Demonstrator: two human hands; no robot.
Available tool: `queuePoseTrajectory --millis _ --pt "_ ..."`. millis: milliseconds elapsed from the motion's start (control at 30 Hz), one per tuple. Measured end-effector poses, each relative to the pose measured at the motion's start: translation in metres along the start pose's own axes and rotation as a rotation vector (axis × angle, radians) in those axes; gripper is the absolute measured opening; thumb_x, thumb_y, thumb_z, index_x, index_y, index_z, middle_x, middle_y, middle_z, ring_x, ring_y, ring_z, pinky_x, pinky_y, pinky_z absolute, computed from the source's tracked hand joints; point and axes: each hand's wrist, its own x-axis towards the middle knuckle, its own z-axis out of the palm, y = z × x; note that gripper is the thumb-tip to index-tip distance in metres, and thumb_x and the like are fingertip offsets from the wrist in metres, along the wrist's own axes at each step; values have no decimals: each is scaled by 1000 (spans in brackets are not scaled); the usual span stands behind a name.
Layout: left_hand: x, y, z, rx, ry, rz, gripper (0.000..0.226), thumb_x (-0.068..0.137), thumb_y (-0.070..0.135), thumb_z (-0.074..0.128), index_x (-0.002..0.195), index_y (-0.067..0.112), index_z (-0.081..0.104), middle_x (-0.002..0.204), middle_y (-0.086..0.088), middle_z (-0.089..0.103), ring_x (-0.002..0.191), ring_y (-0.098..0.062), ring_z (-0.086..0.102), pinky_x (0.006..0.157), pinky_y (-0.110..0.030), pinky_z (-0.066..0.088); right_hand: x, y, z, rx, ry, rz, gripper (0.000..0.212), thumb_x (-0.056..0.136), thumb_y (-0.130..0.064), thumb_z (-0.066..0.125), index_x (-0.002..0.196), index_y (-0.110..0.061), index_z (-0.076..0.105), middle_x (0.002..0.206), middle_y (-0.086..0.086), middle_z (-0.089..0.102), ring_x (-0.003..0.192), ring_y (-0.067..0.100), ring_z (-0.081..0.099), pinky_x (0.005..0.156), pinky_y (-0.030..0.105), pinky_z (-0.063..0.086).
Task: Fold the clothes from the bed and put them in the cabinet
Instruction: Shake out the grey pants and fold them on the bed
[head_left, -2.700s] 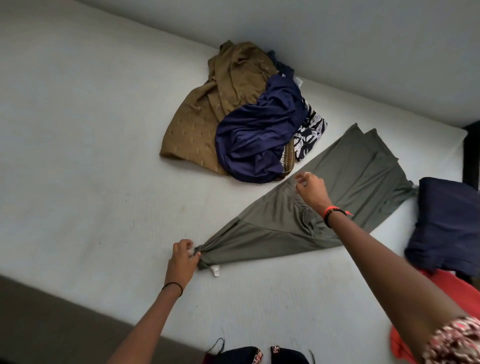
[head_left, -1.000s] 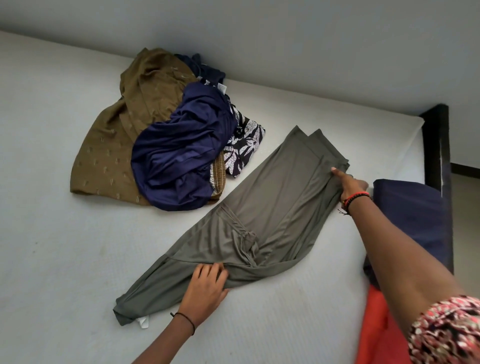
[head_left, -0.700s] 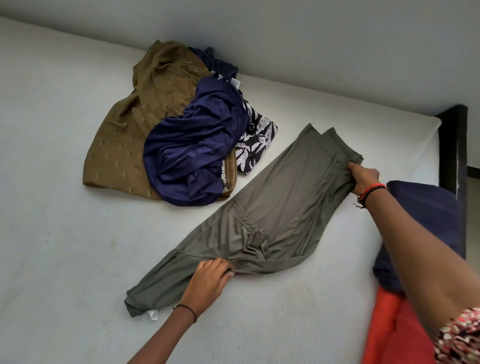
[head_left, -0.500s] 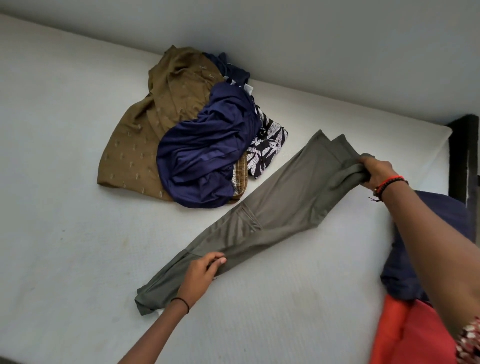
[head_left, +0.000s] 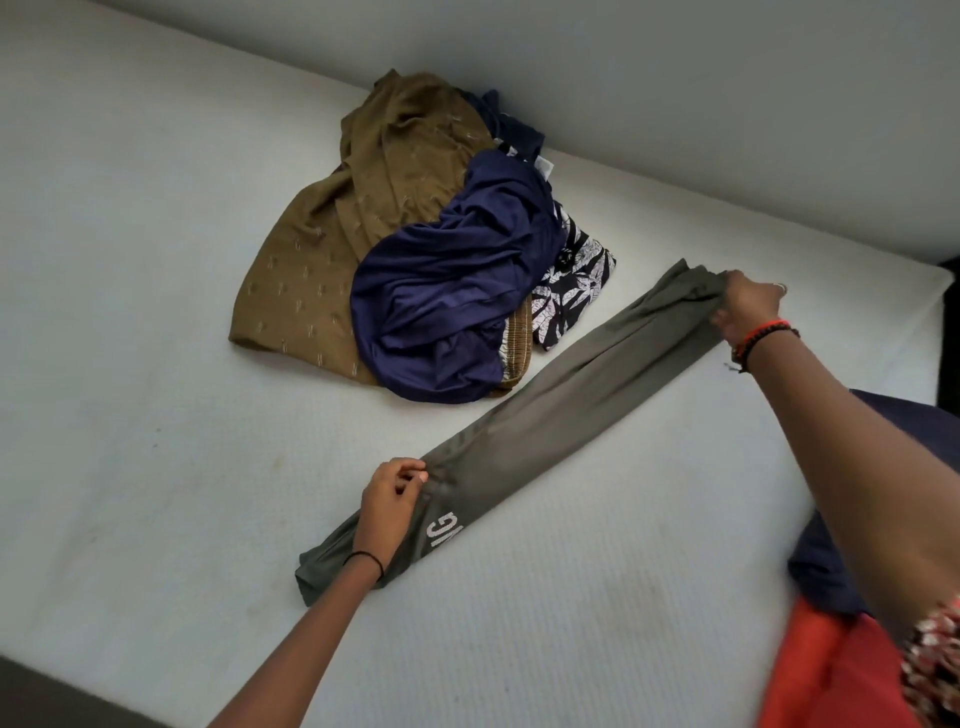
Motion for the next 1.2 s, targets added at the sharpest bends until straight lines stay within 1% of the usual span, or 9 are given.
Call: queuePoseTrajectory --millis 100,200,333,400,467,567,733,1000,1200 --pt "-4 -15 -20 191 107 64 11 93 20 56 100 15 63 107 -1 57 90 -10 57 88 -31 47 -48 25 3 -315 86 -315 52 93 -23 50 138 -4 35 134 19 47 120 31 49 101 33 39" --pt "-9 -34 -48 424 69 90 25 91 38 57 106 19 63 112 1 59 103 -18 56 94 -40 40 -119 74 5 -486 -100 -598 44 95 -13 48 137 0 40 133 24 46 124 32 43 107 31 29" --pt "-17 -45 -73 646 -167 77 47 81 63 56 112 29 53 107 13 57 103 -9 55 102 -35 30 -230 164 7 -669 -434 -775 51 95 -17 48 142 -2 36 147 17 38 137 28 34 115 29 20" --pt "-20 -49 -83 667 -280 18 46 81 60 59 114 30 47 103 12 56 102 -10 57 101 -32 30 -282 206 8 -765 -571 -857 59 94 -31 43 145 -5 31 152 11 32 141 24 27 116 29 17" --pt "-20 -53 -91 675 -362 -20 32 85 51 60 102 27 50 98 6 55 94 -14 58 87 -26 38 -325 241 9 -883 -653 -945 68 90 -43 43 147 -8 27 153 9 30 142 20 23 115 31 19" --pt "-20 -56 -99 643 -410 -28 34 85 44 63 65 27 42 85 -1 49 77 -17 52 65 -25 35 -376 274 21 -1068 -752 -953 91 74 -56 64 143 -4 34 148 11 38 138 20 32 113 34 28" --pt "-26 -55 -102 502 -463 -65 33 88 36 63 64 21 47 64 4 50 60 -9 45 53 -19 32 -416 293 52 -1187 -787 -894 117 50 -61 81 140 -1 37 146 16 41 135 26 40 110 38 32" --pt "-37 -57 -113 213 -580 -255 40 85 26 68 58 16 41 55 -1 42 54 -11 42 51 -17 40 -440 295 70 -1219 -666 -953 83 74 -24 72 141 4 31 147 20 38 140 29 31 110 48 19" --pt "-76 -42 -123 58 -779 -407 23 87 25 67 71 12 58 65 -4 64 64 -13 63 61 -22 53 -462 302 35 -1165 -688 -937 83 60 -6 65 137 0 36 139 14 50 133 23 44 110 45 17"
